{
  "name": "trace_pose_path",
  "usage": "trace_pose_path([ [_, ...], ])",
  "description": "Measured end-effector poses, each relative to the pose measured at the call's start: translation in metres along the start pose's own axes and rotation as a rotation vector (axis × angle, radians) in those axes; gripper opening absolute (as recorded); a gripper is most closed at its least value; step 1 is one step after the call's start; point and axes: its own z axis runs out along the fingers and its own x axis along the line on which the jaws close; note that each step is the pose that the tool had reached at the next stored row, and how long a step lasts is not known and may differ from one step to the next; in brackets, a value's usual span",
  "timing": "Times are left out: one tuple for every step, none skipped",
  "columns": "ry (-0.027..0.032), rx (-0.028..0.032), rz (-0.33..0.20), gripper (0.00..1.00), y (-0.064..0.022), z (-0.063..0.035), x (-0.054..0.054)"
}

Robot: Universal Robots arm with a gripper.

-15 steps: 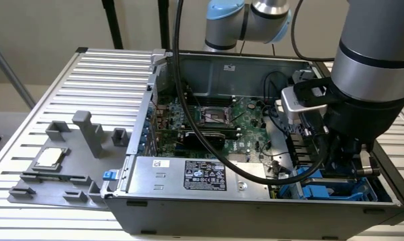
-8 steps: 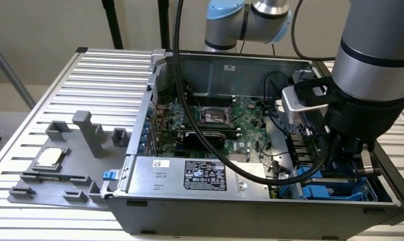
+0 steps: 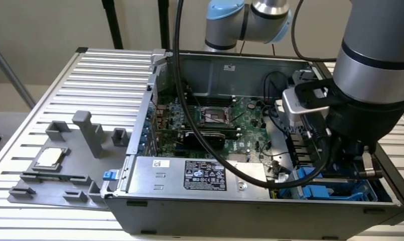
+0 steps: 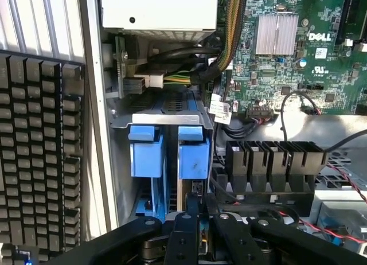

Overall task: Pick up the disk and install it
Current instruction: 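Insert the first disk wire, then insert the second disk wire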

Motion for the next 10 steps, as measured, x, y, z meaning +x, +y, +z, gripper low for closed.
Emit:
trace_pose_path([
  [-0.0003,0.0004,-0.001,0.00,0.0000,0.0003,0.0000],
  [-0.0004,0.0007,-0.001,0.00,0.0001,0.0005,0.0000],
  [-0.0006,0.0011,-0.002,0.00,0.0001,0.0007,0.0001],
  [-0.0006,0.0015,-0.003,0.00,0.0002,0.0007,0.0001],
  [-0.0008,0.0019,-0.004,0.00,0.0003,0.0007,0.0000],
  [-0.0010,0.0022,-0.004,0.00,0.0003,0.0008,0.0000],
  [-0.0013,0.0025,-0.005,0.00,0.0004,0.0008,0.0000],
  [-0.0016,0.0028,-0.005,0.00,0.0004,0.0009,0.0000],
  [-0.0018,0.0031,-0.006,0.00,0.0004,0.0009,0.0000],
  [-0.0020,0.0034,-0.007,0.00,0.0004,0.0009,0.0000],
])
